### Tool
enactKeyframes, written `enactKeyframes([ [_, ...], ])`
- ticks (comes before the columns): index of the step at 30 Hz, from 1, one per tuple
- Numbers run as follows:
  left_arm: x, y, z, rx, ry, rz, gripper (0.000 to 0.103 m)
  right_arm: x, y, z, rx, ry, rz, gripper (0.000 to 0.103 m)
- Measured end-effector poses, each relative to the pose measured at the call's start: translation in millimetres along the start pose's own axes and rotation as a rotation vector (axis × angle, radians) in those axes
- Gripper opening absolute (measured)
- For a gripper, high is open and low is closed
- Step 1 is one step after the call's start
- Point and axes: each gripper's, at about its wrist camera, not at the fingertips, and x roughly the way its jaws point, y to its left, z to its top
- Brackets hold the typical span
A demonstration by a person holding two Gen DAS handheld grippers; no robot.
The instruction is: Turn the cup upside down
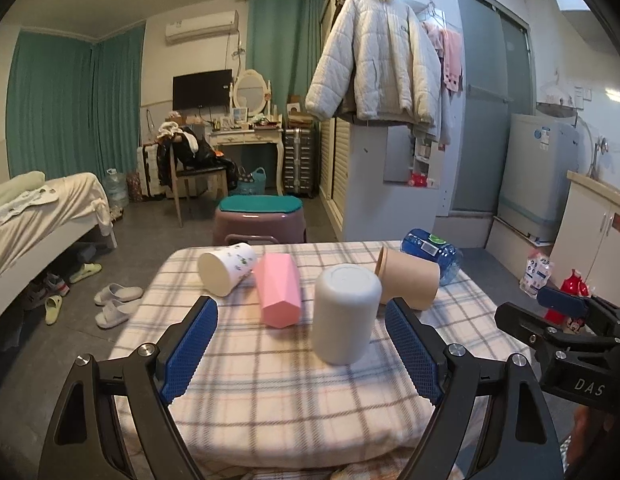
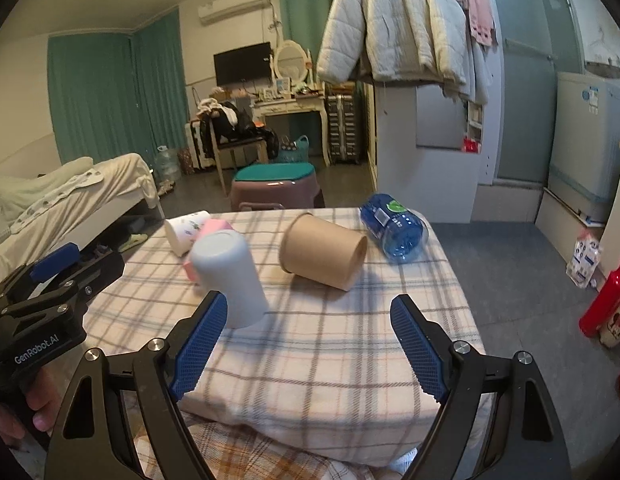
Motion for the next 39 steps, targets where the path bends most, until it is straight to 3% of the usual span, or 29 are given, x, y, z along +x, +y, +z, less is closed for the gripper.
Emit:
enactKeyframes([
  [8,-13,13,-32,0.004,-0.016,-0.004,0.088,3,24,-30,-0.073,-0.004,-0.003,0.084],
  [10,-12,17,-40,-0.009,-0.007,0.018,0.098,6,27,-37,-0.062,0.007,-0.001,0.084],
  [13,-11,26,-49,-0.031,-0.015,0.057,0.101,8,31,-43,-0.062,0.005,0.007,0.098],
  [19,-10,35,-57,-0.044,-0.001,0.08,0.103,2,36,-46,-0.065,-0.029,0.014,0.103],
  [28,-15,46,-63,-0.065,-0.005,0.093,0.103,-3,39,-43,-0.073,-0.092,-0.008,0.103],
  [39,-15,44,-63,-0.068,-0.012,0.095,0.103,4,34,-42,-0.054,-0.08,-0.01,0.103],
])
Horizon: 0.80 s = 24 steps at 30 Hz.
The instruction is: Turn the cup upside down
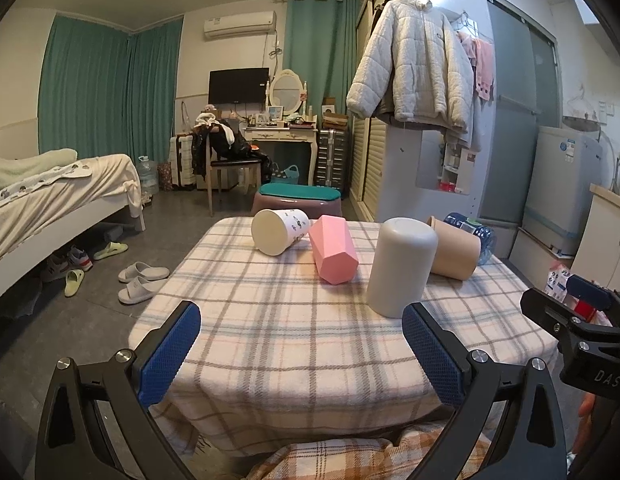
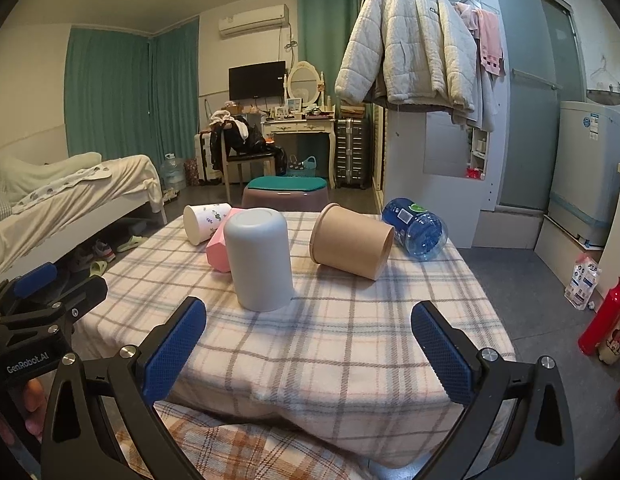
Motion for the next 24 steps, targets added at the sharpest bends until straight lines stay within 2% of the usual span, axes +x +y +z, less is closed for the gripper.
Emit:
enactKeyframes([
  [24,-2.2,-10.5,-0.4,0.031,-0.007,0.007,0.103,0.4,-1.9,-8.6,-0.002,0.009,-0.016,0.103],
])
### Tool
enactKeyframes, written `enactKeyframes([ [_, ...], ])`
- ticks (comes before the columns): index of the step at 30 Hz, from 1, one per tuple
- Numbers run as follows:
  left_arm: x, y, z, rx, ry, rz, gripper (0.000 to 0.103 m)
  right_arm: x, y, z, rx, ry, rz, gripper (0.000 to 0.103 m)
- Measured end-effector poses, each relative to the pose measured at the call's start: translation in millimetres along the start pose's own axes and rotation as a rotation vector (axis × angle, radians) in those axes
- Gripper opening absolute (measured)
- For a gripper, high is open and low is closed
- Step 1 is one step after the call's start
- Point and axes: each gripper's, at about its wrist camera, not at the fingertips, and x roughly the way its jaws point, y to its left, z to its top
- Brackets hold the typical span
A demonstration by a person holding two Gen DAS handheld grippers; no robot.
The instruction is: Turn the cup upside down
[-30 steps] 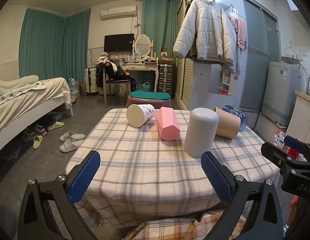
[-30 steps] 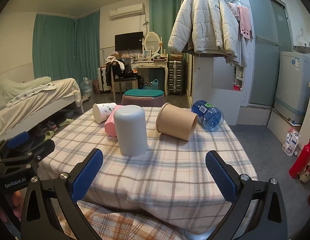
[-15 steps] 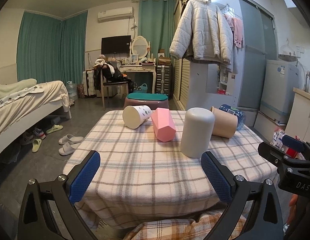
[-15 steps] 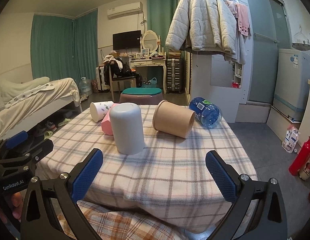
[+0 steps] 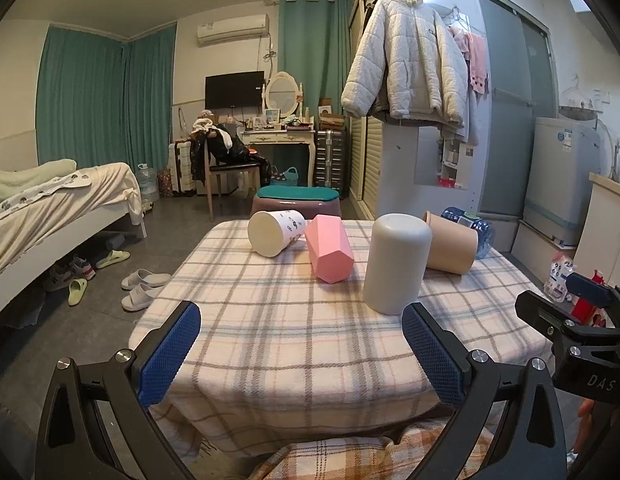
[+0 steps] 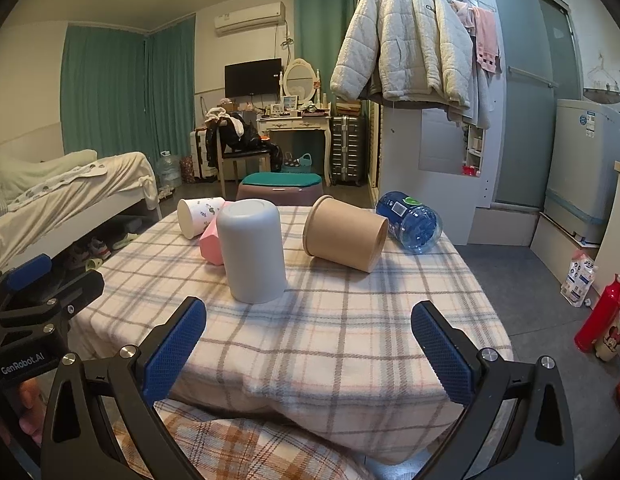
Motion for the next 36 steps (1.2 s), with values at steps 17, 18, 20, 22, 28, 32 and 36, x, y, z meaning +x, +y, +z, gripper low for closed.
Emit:
enactKeyframes([
  [17,2.5,2.6,1.4,-0.007,0.005,0.01,0.103,3.3,3.4,-5.0,-0.004,0.014,0.006,0.103],
  [18,2.8,2.6,1.4,-0.006,0.006,0.01,0.103,3.3,3.4,-5.0,-0.003,0.014,0.007,0.103],
  [20,2.3,2.5,1.4,-0.007,0.007,0.01,0.103,3.6,4.2,-5.8,-0.004,0.016,0.008,0.103],
  [22,2.4,2.5,1.4,-0.007,0.008,0.011,0.103,3.6,4.3,-6.2,-0.003,0.016,0.009,0.103],
  [28,2.3,2.7,1.1,-0.006,0.006,0.009,0.103,4.0,4.1,-6.9,-0.002,0.018,0.009,0.103],
  [32,2.3,2.6,1.1,-0.006,0.006,0.012,0.103,4.7,3.8,-9.1,0.0,0.021,0.01,0.103],
  [36,2.1,3.0,1.6,-0.004,0.011,0.027,0.103,4.7,3.7,-8.9,0.0,0.021,0.01,0.103],
])
